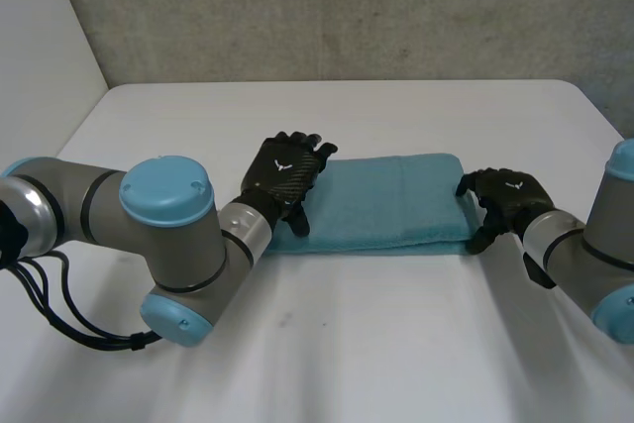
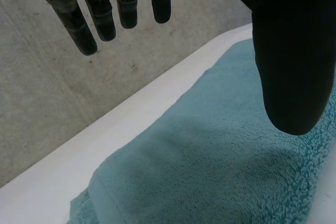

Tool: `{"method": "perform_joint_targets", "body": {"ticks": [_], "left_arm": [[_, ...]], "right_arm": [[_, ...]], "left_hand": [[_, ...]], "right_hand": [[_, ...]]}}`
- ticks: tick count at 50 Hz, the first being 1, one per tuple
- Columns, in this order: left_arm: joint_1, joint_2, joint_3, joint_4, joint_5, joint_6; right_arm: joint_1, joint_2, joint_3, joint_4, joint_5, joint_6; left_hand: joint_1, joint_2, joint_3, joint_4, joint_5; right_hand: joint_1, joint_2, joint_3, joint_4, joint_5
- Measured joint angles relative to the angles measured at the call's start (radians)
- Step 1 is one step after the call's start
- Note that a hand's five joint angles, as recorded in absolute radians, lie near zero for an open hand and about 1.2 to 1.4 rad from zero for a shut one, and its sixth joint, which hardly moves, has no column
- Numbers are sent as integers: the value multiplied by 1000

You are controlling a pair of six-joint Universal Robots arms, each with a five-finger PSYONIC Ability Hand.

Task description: Fold the laundry

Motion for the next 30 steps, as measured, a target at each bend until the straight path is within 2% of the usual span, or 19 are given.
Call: {"method": "perform_joint_targets", "body": {"ticks": [4,5,6,9,16,24,30], "left_arm": [[-1,19,-10,0,-13,8],[-1,32,-18,0,-20,8],[0,41,-23,0,-25,8],[4,75,-45,2,-37,5],[19,148,-100,3,-48,0],[86,257,-199,3,-45,-1],[135,307,-246,5,-45,-2]], "right_arm": [[-5,32,8,-50,-9,0],[-9,44,9,-67,-14,0],[-12,50,8,-76,-17,0],[-23,66,5,-97,-29,-4],[-63,73,-6,-101,-28,-12],[-124,-16,-51,-77,41,-68],[-61,-52,-126,-65,64,-108]], "left_hand": [[0,0,0,0,0],[0,0,0,0,0],[0,0,0,0,0],[0,0,0,0,0],[0,0,0,0,0],[0,0,0,0,0],[0,0,0,0,0]], "right_hand": [[197,238,230,231,220],[197,238,230,231,220],[429,544,528,530,505],[492,674,671,676,638],[492,699,704,715,661],[501,699,705,715,668],[512,699,706,716,687]]}}
